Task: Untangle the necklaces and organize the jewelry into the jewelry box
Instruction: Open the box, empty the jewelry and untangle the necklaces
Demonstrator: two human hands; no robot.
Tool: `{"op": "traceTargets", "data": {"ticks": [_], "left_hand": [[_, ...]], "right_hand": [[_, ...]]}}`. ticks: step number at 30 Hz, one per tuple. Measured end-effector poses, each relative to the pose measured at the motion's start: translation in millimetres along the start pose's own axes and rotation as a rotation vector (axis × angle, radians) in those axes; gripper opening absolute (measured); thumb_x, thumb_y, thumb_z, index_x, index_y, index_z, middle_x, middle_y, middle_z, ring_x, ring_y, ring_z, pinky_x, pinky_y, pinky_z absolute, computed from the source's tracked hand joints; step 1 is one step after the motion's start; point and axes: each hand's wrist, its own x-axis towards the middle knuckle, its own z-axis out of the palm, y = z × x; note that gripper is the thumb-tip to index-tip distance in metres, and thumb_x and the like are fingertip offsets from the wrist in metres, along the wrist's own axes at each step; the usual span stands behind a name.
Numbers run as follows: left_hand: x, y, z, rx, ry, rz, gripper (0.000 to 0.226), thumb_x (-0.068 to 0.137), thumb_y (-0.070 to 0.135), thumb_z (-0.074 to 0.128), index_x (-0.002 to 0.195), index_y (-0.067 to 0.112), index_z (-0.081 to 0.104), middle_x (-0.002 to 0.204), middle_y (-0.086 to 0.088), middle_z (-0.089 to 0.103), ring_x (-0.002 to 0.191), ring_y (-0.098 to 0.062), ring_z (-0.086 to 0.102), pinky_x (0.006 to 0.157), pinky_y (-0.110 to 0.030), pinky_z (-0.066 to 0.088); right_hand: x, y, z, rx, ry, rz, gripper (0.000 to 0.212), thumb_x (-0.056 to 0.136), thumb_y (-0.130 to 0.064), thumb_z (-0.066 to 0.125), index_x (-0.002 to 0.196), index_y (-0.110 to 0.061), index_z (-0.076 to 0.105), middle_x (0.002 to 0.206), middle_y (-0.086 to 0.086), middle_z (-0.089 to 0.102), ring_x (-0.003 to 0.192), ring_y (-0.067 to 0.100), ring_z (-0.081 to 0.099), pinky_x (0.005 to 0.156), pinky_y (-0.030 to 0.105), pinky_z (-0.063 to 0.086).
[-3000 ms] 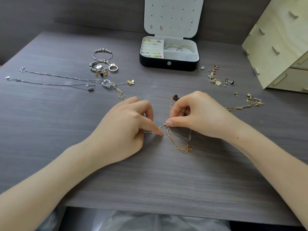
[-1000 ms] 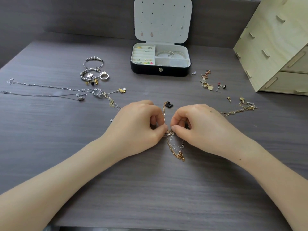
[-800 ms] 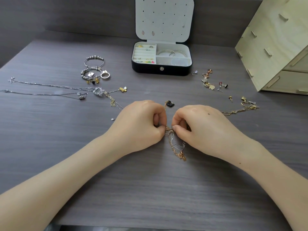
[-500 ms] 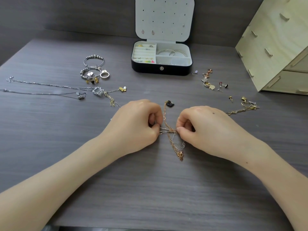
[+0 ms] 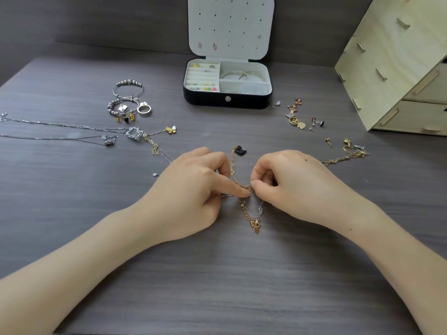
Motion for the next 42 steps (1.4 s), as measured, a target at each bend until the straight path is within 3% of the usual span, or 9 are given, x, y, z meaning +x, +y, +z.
{"op": "traceTargets", "data": {"ticks": [11,15,19,25,32,36,38,42], "left_hand": [[-3.6,0.2,-0.6,-0.038,-0.106,0.041,0.058,0.069,-0.005,0.049,0.101,0.038,0.073,0.078,0.008,0.053,0.07,-0.01,0.041,0.062,-0.018,0.032],[-3.2,2.6,-5.1,-0.112,-0.091,0.005,0.06,0.068,-0.005,0.044,0.1,0.037,0.072,0.077,0.01,0.052,0.07,-0.007,0.042,0.063,-0.007,0.029],[-1.8,3.8,-8.7,-0.086,-0.019,-0.009,0.059,0.069,0.0,0.034,0.097,0.033,0.073,0.076,0.01,0.051,0.067,-0.007,0.039,0.061,-0.01,0.028],[0.6,3.1,-5.4,0.068,-0.034,0.064,0.06,0.067,0.009,0.026,0.096,0.03,0.074,0.074,0.003,0.053,0.063,-0.015,0.039,0.056,-0.024,0.033],[1.8,1.8,-7.7,0.114,0.003,0.051,0.058,0.065,0.009,0.025,0.088,0.028,0.075,0.075,0.002,0.054,0.063,-0.015,0.035,0.055,-0.026,0.031],[2.3,3.1,-8.6,0.113,0.016,0.016,0.049,0.064,0.008,0.031,0.079,0.027,0.074,0.074,0.005,0.054,0.062,-0.015,0.037,0.053,-0.025,0.03],[3.5,4.1,-6.4,0.042,0.036,-0.069,0.037,0.066,0.01,0.04,0.074,0.025,0.072,0.075,0.007,0.055,0.064,-0.015,0.045,0.055,-0.026,0.037],[15.2,10.4,-1.3,-0.118,0.031,-0.266,0.013,0.07,0.028,0.055,0.065,0.025,0.067,0.074,0.008,0.058,0.068,-0.005,0.051,0.066,-0.027,0.043]], "right_hand": [[0.8,3.5,0.2,0.015,0.018,0.011,0.009,0.087,-0.027,0.052,0.08,-0.029,0.058,0.069,-0.016,0.051,0.078,0.009,0.052,0.07,0.025,0.038],[1.2,6.0,-2.2,0.066,0.014,0.006,0.008,0.088,-0.031,0.055,0.082,-0.03,0.061,0.068,-0.017,0.053,0.07,0.004,0.048,0.067,0.025,0.036],[2.1,5.8,-1.5,0.09,0.001,-0.018,0.007,0.085,-0.036,0.061,0.08,-0.031,0.061,0.065,-0.016,0.054,0.062,-0.001,0.046,0.058,0.02,0.034],[2.7,5.4,-1.0,0.061,-0.014,-0.008,0.007,0.084,-0.031,0.061,0.077,-0.03,0.059,0.067,-0.015,0.055,0.069,0.005,0.049,0.064,0.025,0.034],[-0.2,6.0,-1.8,-0.018,-0.012,-0.011,0.009,0.09,-0.03,0.053,0.083,-0.029,0.058,0.071,-0.015,0.05,0.08,0.01,0.049,0.07,0.025,0.034],[-0.2,5.5,-1.2,-0.059,0.003,-0.016,0.011,0.091,-0.029,0.05,0.087,-0.025,0.06,0.079,-0.014,0.053,0.085,0.011,0.052,0.07,0.025,0.035],[-0.3,5.5,-1.4,-0.057,-0.001,-0.015,0.011,0.091,-0.028,0.05,0.087,-0.025,0.06,0.078,-0.014,0.052,0.085,0.011,0.053,0.071,0.026,0.035],[-0.4,5.1,-1.0,-0.051,0.008,-0.016,0.01,0.091,-0.029,0.05,0.086,-0.026,0.058,0.082,-0.012,0.055,0.088,0.014,0.054,0.072,0.027,0.037]]}}
